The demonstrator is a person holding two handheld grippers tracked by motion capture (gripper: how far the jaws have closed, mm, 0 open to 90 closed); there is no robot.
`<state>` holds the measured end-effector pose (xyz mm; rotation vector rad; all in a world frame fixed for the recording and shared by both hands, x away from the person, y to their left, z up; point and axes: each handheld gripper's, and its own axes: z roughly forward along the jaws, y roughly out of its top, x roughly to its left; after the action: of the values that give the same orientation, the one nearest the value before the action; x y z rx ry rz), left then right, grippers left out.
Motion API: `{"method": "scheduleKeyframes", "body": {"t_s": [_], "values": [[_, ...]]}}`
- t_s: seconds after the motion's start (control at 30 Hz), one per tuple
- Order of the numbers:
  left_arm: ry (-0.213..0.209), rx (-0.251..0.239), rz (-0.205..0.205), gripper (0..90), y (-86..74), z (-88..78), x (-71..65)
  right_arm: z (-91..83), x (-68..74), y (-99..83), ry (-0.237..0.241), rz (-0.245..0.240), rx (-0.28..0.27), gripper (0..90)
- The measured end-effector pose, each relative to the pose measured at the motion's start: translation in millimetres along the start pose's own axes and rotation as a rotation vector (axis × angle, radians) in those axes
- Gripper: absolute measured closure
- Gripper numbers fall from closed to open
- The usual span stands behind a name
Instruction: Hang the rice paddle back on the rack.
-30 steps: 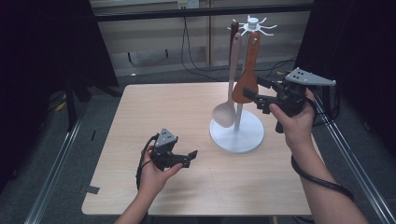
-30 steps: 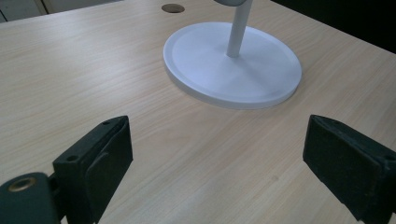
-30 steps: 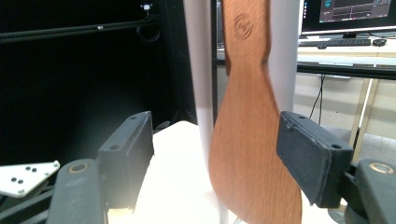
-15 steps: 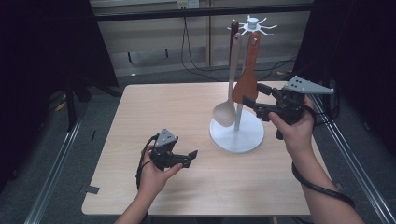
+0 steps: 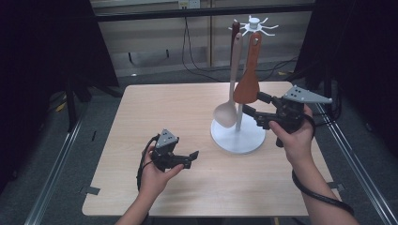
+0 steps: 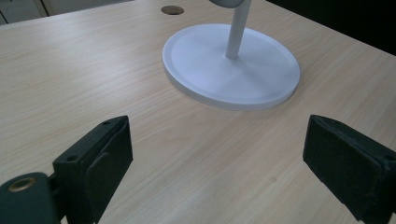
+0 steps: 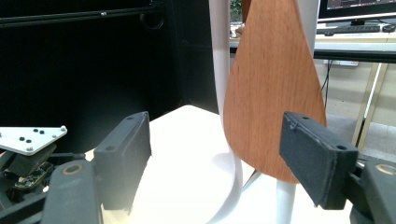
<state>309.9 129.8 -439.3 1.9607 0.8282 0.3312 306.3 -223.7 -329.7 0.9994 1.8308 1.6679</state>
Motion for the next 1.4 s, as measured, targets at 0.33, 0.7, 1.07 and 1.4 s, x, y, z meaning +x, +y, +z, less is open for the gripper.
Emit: {"method": "scheduleKeyframes", "body": {"t_s": [0.33, 0.7, 1.07, 1.4], "values": [[0.001, 0.004, 0.003, 8.2, -0.6, 0.9, -0.9, -2.6, 1.3, -15.0, 0.013, 0.02, -0.016, 25.2], [-0.004, 0.003, 0.016, 8.2, -0.6, 1.8, -1.6, -6.6, 1.6, -30.4, 0.017, 0.053, -0.032, 25.2], [-0.004, 0.002, 0.009, 8.2, -0.7, 1.9, -1.9, -7.0, 2.8, -43.6, 0.02, 0.061, -0.009, 25.1], [-0.004, 0.003, 0.008, 8.2, -1.1, 2.2, -2.6, -7.3, 4.6, -53.6, 0.028, 0.057, -0.013, 25.1]]}}
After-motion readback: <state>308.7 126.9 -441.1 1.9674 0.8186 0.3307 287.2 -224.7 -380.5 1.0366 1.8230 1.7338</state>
